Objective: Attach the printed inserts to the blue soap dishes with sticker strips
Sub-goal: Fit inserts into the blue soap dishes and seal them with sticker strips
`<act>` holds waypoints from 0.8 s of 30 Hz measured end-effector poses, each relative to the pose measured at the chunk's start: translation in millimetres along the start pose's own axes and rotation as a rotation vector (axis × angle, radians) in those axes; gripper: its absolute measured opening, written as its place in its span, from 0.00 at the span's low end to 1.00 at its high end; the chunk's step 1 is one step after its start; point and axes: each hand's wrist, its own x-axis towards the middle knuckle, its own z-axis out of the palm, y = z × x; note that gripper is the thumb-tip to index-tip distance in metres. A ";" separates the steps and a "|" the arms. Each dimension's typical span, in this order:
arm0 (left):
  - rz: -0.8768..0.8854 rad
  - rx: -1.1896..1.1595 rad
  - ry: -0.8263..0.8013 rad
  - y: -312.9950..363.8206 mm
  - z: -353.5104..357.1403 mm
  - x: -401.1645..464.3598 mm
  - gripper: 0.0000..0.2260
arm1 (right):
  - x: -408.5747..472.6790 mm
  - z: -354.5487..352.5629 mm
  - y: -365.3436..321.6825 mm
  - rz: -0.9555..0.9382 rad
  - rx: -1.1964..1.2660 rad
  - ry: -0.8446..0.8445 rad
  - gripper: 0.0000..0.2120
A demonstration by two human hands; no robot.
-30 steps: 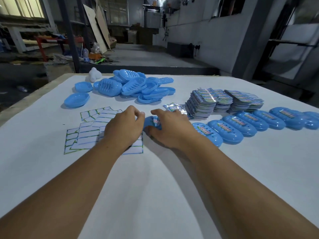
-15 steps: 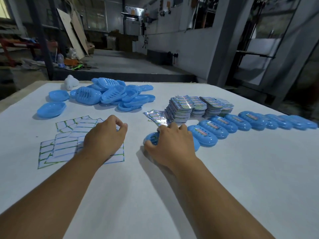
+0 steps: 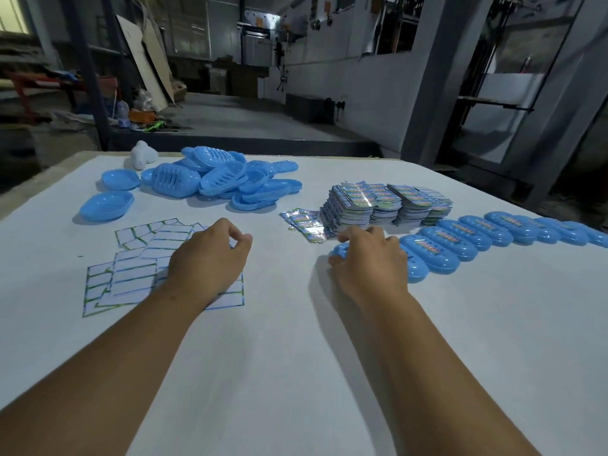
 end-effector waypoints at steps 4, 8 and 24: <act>-0.007 -0.005 0.001 3.3 -1.9 -3.0 0.12 | 1.6 1.0 0.9 -0.011 0.003 0.032 0.16; -0.007 -0.011 0.009 3.5 -4.2 -5.1 0.12 | 9.4 4.0 -18.3 -0.107 0.082 0.045 0.15; 0.082 0.107 0.260 -8.3 -23.0 72.0 0.07 | 39.9 34.0 -60.5 -0.375 0.422 -0.005 0.11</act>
